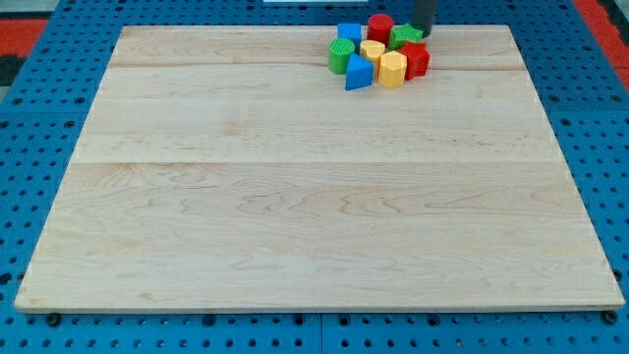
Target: Move the red circle towards left and down
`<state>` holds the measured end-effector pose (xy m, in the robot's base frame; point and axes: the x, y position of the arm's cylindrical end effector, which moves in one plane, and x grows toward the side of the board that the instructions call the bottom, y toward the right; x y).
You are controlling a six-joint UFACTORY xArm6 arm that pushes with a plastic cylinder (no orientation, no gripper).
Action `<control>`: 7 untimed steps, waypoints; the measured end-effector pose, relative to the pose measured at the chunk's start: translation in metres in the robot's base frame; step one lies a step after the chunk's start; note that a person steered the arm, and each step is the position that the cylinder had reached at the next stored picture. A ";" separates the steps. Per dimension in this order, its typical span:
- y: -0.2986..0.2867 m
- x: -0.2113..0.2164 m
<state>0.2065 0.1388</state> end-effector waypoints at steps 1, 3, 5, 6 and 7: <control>0.008 0.000; 0.011 -0.015; -0.036 -0.014; -0.041 -0.014; -0.047 -0.014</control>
<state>0.1928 0.0920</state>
